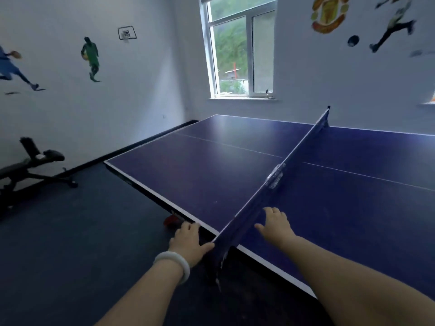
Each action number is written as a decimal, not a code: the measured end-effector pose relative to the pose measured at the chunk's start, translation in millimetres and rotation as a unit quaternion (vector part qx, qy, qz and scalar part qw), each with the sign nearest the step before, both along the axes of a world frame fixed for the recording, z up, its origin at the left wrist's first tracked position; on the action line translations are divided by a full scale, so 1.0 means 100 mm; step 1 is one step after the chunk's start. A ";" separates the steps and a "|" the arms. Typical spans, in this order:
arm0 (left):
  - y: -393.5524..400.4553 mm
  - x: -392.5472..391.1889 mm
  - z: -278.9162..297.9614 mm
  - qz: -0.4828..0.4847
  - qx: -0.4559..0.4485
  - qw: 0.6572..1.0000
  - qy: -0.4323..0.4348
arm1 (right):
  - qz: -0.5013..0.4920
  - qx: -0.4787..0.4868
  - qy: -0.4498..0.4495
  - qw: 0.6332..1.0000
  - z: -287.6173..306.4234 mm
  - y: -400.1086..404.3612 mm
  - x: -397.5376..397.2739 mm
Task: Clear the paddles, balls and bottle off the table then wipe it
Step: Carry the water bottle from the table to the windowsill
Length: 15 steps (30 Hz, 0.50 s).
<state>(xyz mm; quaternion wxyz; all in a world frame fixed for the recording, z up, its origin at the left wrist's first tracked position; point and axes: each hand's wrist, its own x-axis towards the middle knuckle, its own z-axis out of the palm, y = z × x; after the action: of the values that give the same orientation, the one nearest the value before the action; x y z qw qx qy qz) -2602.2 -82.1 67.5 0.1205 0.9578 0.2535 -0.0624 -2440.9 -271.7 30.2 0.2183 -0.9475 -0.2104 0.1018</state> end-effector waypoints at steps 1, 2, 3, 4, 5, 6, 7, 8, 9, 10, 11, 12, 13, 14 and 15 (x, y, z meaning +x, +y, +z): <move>0.18 0.13 0.01 -0.003 -0.002 1.000 0.004 | 0.000 0.010 0.008 1.000 0.02 0.21 0.11; 0.37 0.26 0.03 -0.007 0.000 1.000 0.004 | 0.003 0.013 0.009 1.000 0.02 0.42 0.23; 0.56 0.40 0.04 -0.011 0.003 1.000 0.003 | 0.007 0.013 0.009 1.000 0.03 0.63 0.36; 0.74 0.54 0.05 -0.013 0.002 1.000 -0.001 | 0.007 0.019 0.014 1.000 0.04 0.82 0.48; 0.91 0.68 0.05 -0.014 -0.003 1.000 -0.005 | 0.003 0.025 0.020 0.999 0.04 0.99 0.60; 1.06 0.81 0.05 -0.016 -0.010 1.000 -0.007 | -0.002 0.027 0.026 0.999 0.04 1.14 0.70; 1.21 0.93 0.04 -0.021 -0.013 1.000 -0.006 | -0.007 0.023 0.031 0.999 0.04 1.28 0.79; 1.34 1.06 0.02 -0.032 -0.011 0.999 0.001 | -0.010 0.017 0.038 0.999 0.02 1.42 0.89; 1.48 1.19 -0.01 -0.045 -0.007 0.999 0.009 | -0.012 0.012 0.048 0.999 -0.01 1.54 0.98; 1.60 1.34 -0.04 -0.057 -0.006 0.998 0.017 | -0.017 0.010 0.060 0.998 -0.04 1.66 1.07; 1.73 1.49 -0.07 -0.069 -0.006 0.997 0.022 | -0.026 0.010 0.070 0.997 -0.07 1.77 1.17; 1.87 1.65 -0.10 -0.083 -0.008 0.996 0.025 | -0.038 0.011 0.078 0.996 -0.11 1.88 1.26; 1.99 1.81 -0.14 -0.100 -0.010 0.995 0.027 | -0.053 0.010 0.083 0.995 -0.15 1.98 1.34; 2.11 1.95 -0.17 -0.118 -0.011 0.993 0.029 | -0.069 0.009 0.086 0.994 -0.17 2.07 1.42; 2.22 2.09 -0.18 -0.137 -0.011 0.990 0.027 | -0.086 0.010 0.084 0.993 -0.19 2.15 1.48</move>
<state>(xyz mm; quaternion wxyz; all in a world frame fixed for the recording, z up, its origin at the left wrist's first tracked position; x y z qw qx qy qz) -2393.6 140.3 49.0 0.1146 0.9799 0.1229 -0.1073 -2292.6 -56.2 10.9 0.2528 -0.9478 -0.1104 0.1600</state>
